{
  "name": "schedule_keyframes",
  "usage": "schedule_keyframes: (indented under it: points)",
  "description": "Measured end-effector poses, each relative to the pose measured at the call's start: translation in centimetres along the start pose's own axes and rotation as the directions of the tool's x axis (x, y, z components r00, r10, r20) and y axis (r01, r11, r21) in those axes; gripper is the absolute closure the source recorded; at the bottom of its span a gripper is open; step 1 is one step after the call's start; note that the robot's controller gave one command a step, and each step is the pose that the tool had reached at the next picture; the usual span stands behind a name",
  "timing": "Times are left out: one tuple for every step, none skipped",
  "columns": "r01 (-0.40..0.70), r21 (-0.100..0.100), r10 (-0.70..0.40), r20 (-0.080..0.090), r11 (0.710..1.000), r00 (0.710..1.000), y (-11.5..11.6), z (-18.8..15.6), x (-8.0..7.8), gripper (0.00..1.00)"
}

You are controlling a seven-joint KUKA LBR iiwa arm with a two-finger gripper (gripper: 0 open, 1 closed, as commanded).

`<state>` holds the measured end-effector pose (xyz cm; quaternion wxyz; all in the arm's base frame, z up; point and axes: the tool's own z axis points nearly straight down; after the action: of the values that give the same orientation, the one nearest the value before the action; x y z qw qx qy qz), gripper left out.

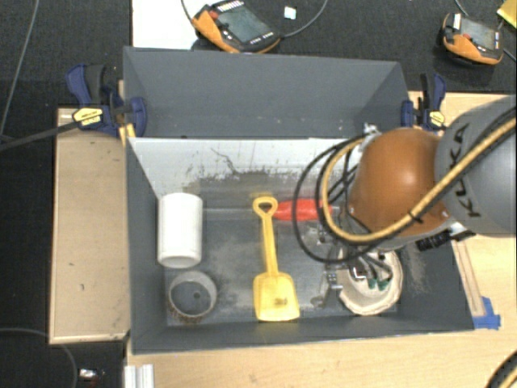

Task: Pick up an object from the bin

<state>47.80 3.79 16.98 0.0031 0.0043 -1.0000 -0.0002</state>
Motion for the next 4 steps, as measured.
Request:
schedule_keyframes:
  points:
    - [-0.003, 0.0, 0.003, 0.008, 1.0, 1.0, 0.0, -0.4, -0.2, 0.0]
    - [0.254, 0.002, -0.254, 0.014, 0.967, 0.967, 5.0, 7.8, -6.0, 0.0]
    - [0.487, 0.005, -0.487, 0.012, 0.873, 0.873, 5.7, 5.5, -4.5, 0.0]
    - [0.716, 0.006, -0.716, 0.009, 0.698, 0.698, 4.8, 6.9, -8.1, 0.0]
